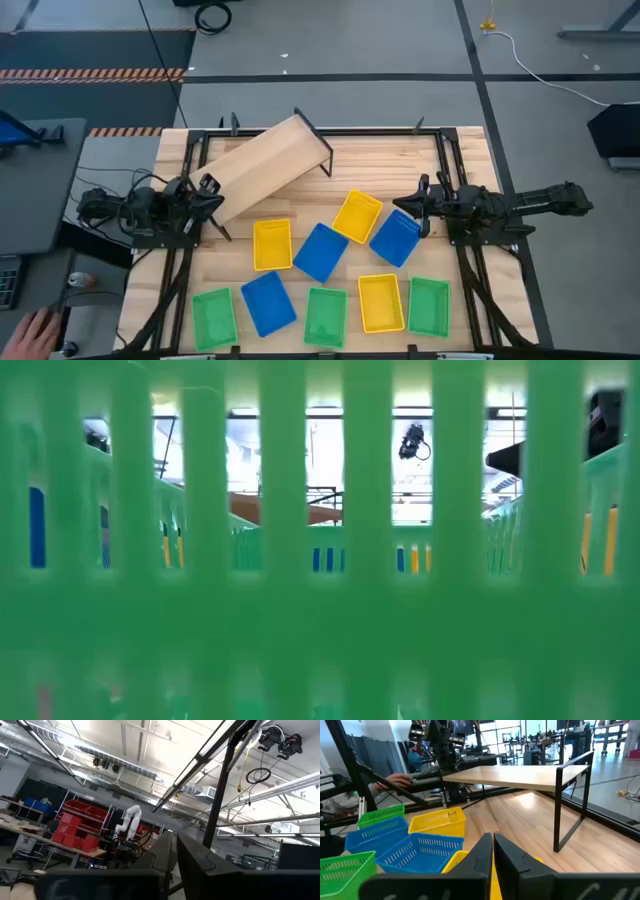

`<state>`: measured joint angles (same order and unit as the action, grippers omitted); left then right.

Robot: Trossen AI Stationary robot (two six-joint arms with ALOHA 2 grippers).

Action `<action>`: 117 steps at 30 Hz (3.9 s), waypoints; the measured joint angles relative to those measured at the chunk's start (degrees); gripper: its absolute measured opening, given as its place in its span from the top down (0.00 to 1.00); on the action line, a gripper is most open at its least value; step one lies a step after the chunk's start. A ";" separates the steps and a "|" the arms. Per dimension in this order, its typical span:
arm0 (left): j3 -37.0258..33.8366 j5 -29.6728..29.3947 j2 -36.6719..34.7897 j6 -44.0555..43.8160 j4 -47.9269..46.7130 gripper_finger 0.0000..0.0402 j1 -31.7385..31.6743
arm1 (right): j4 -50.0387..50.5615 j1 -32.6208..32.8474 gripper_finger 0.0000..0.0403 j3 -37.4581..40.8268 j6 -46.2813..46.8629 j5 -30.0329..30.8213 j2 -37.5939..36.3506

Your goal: Stack baskets on shelf by color

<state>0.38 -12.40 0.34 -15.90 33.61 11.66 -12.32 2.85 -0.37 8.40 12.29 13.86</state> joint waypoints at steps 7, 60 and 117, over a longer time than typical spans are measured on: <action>0.00 0.00 0.00 0.02 0.00 0.93 -0.02 | 0.00 0.00 0.94 -0.01 0.00 0.00 0.01; 0.00 0.00 0.01 0.00 0.00 0.91 -0.01 | 0.00 -0.02 0.94 0.00 0.00 0.00 0.01; 0.00 6.41 0.02 3.25 -21.73 0.92 0.01 | -4.85 0.00 0.94 -0.01 -1.07 0.00 0.01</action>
<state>0.38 -6.00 0.36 -12.65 11.87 11.67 -17.17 2.85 -0.38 7.33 12.30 13.87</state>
